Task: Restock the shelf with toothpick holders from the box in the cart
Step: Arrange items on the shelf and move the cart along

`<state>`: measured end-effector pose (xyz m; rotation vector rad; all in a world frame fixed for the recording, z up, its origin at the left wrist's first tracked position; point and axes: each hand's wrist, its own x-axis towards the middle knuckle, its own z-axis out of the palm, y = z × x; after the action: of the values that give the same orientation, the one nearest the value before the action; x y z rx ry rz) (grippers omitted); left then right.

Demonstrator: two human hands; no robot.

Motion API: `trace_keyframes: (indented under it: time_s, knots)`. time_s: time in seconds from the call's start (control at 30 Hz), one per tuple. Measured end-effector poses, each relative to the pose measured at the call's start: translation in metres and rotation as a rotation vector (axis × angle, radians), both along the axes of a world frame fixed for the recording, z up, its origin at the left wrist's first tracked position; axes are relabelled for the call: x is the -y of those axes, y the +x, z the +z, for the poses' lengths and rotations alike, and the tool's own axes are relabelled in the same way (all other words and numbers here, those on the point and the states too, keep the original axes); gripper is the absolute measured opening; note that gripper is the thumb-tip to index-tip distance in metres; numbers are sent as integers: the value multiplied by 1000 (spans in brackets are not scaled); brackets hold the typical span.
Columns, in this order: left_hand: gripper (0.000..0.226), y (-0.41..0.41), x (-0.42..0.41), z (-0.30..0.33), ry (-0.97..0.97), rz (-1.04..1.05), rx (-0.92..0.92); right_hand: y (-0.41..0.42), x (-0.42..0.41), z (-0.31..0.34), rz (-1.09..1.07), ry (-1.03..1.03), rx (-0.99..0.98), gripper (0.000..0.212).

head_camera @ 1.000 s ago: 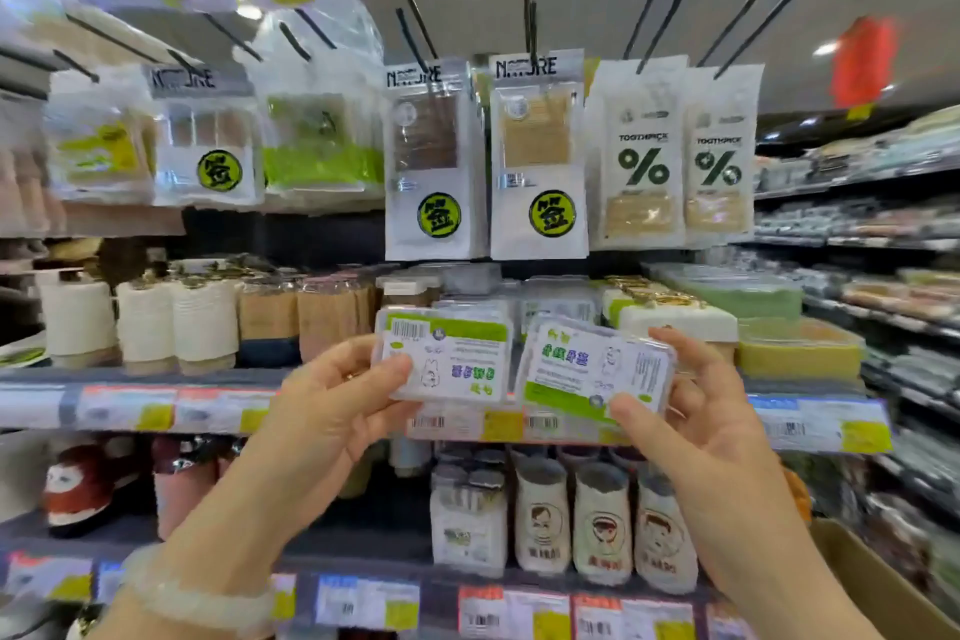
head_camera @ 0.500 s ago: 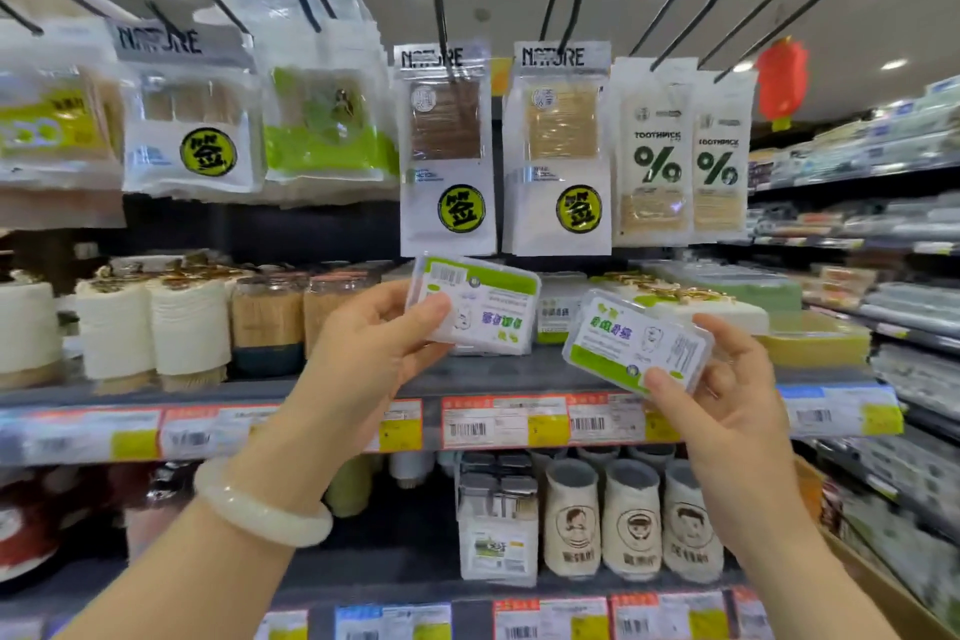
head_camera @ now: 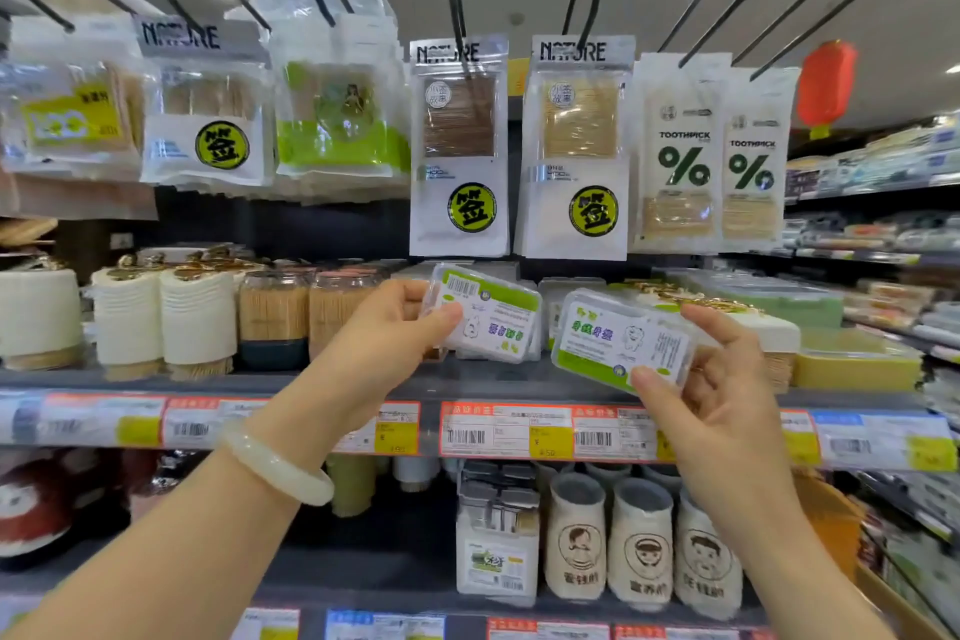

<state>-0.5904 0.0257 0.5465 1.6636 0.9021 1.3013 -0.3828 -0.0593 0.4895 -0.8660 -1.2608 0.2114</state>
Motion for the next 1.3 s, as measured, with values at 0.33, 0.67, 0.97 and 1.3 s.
trace_keyframes:
  time_s: [0.33, 0.67, 0.97, 1.3]
  knots:
    - [17, -14, -15, 6, 83, 76, -398, 6, 0, -3, 24, -4, 17, 53]
    - [51, 5, -9, 21, 370, 46, -268, 10, 0, -4, 35, -2, 7, 54]
    - [46, 26, -19, 18, 357, -27, -438, 21, 10, -8, 29, 60, -39, 51]
    - [46, 33, -20, 8, 341, 10, -556, 48, 17, -9, 50, 37, -12, 66]
